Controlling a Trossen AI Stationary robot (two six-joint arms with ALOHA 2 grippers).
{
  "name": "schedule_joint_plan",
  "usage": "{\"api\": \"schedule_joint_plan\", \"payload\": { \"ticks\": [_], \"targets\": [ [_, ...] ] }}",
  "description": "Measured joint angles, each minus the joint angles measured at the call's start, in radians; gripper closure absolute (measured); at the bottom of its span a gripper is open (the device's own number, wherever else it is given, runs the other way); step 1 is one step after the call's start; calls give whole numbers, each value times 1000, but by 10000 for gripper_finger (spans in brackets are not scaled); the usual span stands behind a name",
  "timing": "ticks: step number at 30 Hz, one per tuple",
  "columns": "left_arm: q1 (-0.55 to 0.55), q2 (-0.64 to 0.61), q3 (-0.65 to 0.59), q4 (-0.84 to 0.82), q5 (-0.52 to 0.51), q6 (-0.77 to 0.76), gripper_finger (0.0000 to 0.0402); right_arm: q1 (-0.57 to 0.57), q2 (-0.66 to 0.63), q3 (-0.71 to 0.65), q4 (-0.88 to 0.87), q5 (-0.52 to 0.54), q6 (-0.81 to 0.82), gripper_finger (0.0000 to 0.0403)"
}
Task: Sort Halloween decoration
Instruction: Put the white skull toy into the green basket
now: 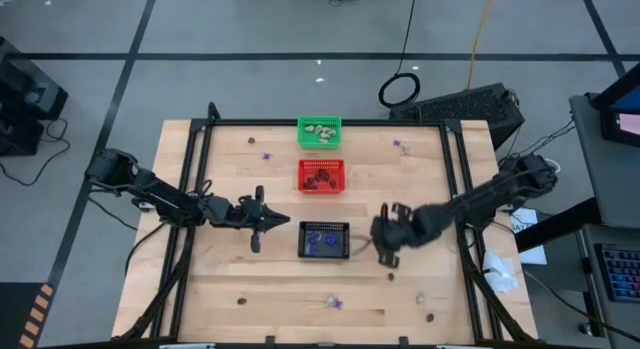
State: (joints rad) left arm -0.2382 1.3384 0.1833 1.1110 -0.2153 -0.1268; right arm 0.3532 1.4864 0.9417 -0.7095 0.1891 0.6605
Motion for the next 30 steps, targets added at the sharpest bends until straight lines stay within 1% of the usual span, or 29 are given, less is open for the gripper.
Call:
{"api": "schedule_joint_plan", "payload": {
  "ticks": [2,5,9,13,15,21,26,30],
  "targets": [
    [0,0,0,0,0,0,393,-83,-7,9,3,15,-62,351],
    [0,0,0,-2,0,1,393,-204,-7,63,2,42,-176,351],
    [0,0,0,-2,-3,1,393,-362,23,185,7,51,-361,351],
    [0,0,0,-4,-8,1,393,-511,88,323,-12,47,-543,351],
    [0,0,0,-5,-10,2,393,-579,136,394,-22,40,-615,351],
    [0,0,0,-11,-10,10,393,-742,318,603,-26,-59,-765,351],
    [1,0,0,-33,-10,11,393,-832,486,774,-52,-116,-844,351],
    [1,0,0,-32,-10,11,393,-883,602,896,-59,-158,-899,351]
  ]
}}
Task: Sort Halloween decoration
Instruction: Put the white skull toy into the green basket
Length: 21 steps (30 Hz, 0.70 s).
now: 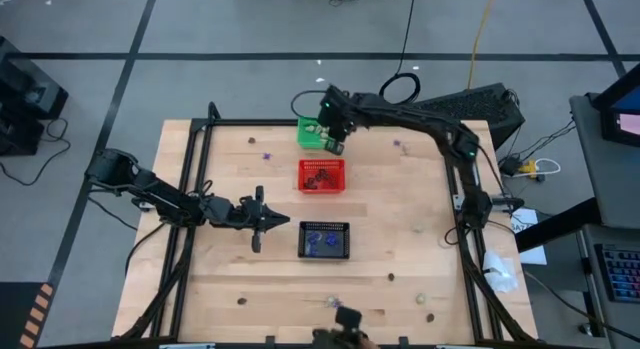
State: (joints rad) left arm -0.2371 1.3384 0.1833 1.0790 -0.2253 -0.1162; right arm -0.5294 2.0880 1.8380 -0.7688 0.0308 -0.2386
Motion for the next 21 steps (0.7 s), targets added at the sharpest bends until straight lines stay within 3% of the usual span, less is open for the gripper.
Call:
{"api": "schedule_joint_plan", "payload": {
  "ticks": [7,14,21],
  "targets": [
    [0,0,0,-1,0,1,393,-64,174,162,-38,-91,-71,351],
    [0,0,0,-36,0,-7,393,-97,237,184,-29,-146,-78,347],
    [37,0,4,-76,38,-36,393,-99,230,184,-21,-137,-52,286]
  ]
}}
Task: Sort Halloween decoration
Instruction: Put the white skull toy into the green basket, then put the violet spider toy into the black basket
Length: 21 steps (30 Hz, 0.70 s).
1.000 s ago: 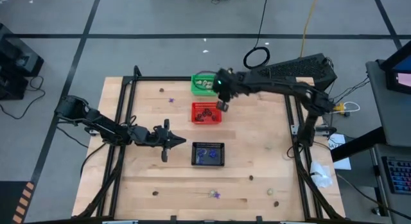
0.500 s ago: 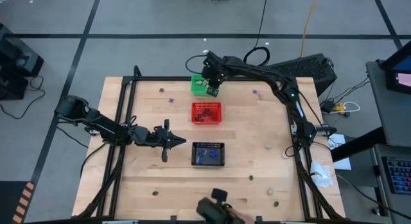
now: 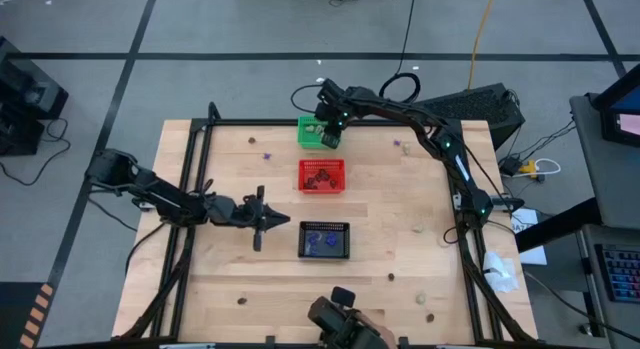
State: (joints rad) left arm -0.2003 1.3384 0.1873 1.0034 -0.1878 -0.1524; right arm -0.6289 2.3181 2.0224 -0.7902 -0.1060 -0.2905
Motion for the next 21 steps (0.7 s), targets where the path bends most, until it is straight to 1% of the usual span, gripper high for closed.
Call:
{"api": "schedule_joint_plan", "payload": {
  "ticks": [3,5,7,9,12,15,18,19,21],
  "targets": [
    [39,0,22,-43,21,2,393,0,-4,0,-3,-6,46,254],
    [82,0,44,-119,49,1,393,0,-2,0,-20,-6,58,236],
    [132,0,69,-202,77,2,393,1,-1,0,-34,-1,47,227],
    [191,-5,101,-292,124,2,393,4,-3,0,-35,2,41,231],
    [294,-30,168,-464,224,30,393,11,-37,-1,-34,1,20,265],
    [395,-67,256,-698,297,109,393,16,-96,0,-6,0,4,320],
    [484,-89,371,-973,304,214,393,16,-150,0,13,-3,-15,380],
    [508,-90,411,-1061,304,247,393,16,-165,-5,22,-4,-17,391],
    [554,-88,485,-1204,304,315,393,15,-206,-41,63,-17,-14,395]
  ]
}}
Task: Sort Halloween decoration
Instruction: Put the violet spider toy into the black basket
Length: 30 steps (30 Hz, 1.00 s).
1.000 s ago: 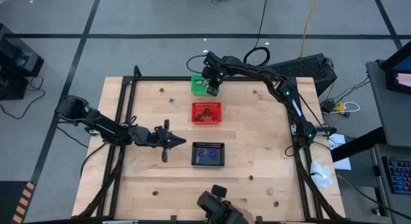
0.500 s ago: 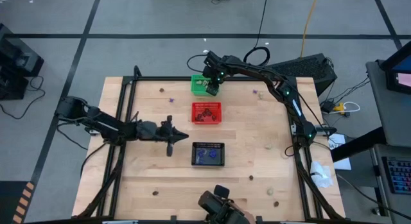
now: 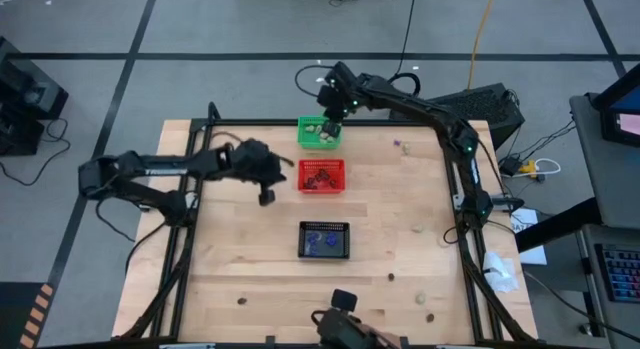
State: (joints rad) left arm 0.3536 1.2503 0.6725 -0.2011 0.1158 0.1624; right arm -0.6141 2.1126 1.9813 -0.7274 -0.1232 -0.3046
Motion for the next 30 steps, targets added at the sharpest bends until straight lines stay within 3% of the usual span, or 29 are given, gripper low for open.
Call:
{"api": "schedule_joint_plan", "payload": {
  "ticks": [4,10,18,25,30],
  "targets": [
    [77,-1,106,-195,-2,99,393,1,-95,-175,153,-12,12,399],
    [194,48,200,-381,-65,174,400,7,-310,-605,501,-13,86,402],
    [296,239,244,-439,-75,229,397,54,-660,-1089,863,-4,220,402],
    [306,331,272,-375,-120,254,340,136,-874,-1276,963,124,233,402],
    [305,394,272,-346,-132,298,285,181,-930,-1314,963,129,221,403]
  ]
}}
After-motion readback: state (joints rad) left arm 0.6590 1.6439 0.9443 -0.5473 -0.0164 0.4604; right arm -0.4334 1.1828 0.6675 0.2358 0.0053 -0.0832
